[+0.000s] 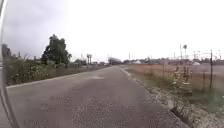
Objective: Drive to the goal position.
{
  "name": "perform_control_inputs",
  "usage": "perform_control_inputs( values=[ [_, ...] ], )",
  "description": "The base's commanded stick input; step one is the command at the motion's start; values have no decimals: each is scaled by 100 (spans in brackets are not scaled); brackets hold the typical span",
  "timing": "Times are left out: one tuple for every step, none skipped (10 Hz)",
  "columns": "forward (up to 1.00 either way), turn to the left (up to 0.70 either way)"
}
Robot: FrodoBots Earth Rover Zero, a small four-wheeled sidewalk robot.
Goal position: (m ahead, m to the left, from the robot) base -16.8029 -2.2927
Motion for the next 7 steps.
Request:
perform_control_inputs(
  values=[
    [8, 0],
    [8, 0],
    [8, 0],
    [8, 0],
    [7, 0],
    [7, 0],
    [8, 0]
  ],
)
